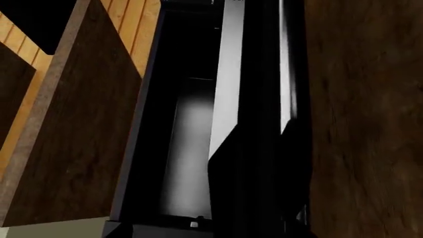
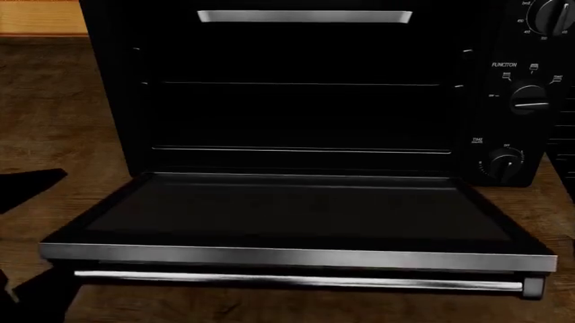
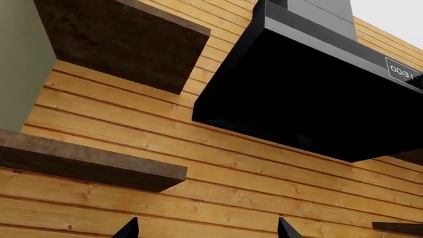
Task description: Close the toaster oven door.
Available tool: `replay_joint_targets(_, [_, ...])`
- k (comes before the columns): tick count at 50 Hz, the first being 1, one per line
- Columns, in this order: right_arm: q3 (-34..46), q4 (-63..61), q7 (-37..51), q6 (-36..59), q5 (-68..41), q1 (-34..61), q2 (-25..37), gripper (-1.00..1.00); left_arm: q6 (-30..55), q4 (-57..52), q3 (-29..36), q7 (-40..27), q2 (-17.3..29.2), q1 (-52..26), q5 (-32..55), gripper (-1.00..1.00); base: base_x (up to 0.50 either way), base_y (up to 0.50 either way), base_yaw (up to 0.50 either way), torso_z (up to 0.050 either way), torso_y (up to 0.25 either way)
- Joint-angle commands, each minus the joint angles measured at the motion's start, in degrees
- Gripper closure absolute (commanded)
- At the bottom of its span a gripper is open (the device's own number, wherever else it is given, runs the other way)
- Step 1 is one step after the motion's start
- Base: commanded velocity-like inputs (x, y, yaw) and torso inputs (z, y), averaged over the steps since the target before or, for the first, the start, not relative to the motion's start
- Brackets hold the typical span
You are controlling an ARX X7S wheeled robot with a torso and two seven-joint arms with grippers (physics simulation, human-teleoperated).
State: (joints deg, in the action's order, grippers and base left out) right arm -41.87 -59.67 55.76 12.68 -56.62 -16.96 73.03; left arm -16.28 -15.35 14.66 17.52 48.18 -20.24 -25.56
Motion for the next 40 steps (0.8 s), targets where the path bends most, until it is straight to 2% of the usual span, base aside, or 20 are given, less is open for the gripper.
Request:
replay_joint_targets(1, [-2.98, -0.08, 0.42, -0.92, -0.31, -3.21, 0.41, -1.00, 0.46, 1.18, 0.37, -0.19, -2.20, -4.50, 1.99, -1.00, 0.00, 0.00, 0.00, 0.000, 0.000])
replay_joint_targets(11, [-5.72, -0.07, 0.48, -1.55, -0.74, -5.61, 0.75, -1.00, 4.08, 2.36, 1.23, 2.09, -6.31, -8.57, 6.63, -1.00, 0.00, 0.00, 0.00, 0.000, 0.001])
replay_joint_targets(19, [-11.09, -0.23, 1.14, -3.35, -0.68, -12.10, 1.03, -1.00, 10.11, 2.09, 1.25, 4.34, -9.70, -10.36, 10.73, -1.00, 0.00, 0.00, 0.00, 0.000, 0.001])
replay_joint_targets(23, [-12.23, -0.18, 1.59, -4.23, -0.39, -14.17, 1.36, -1.00, 15.61, 0.35, 0.54, 5.62, -11.52, -10.78, 13.18, -1.00, 0.00, 0.00, 0.00, 0.000, 0.000])
replay_joint_targets(30, [-14.28, -0.19, 1.74, -5.30, 0.04, -17.16, 1.15, -1.00, 33.61, -6.57, -2.59, 8.50, -15.47, -10.73, 19.81, -1.00, 0.00, 0.00, 0.00, 0.001, 0.001])
replay_joint_targets(40, [-17.85, -0.15, 1.87, -6.34, -0.28, -20.63, 1.13, -1.00, 51.31, -14.50, -5.49, 7.62, -20.81, -8.57, 24.72, -1.00, 0.00, 0.00, 0.00, 0.000, 0.001])
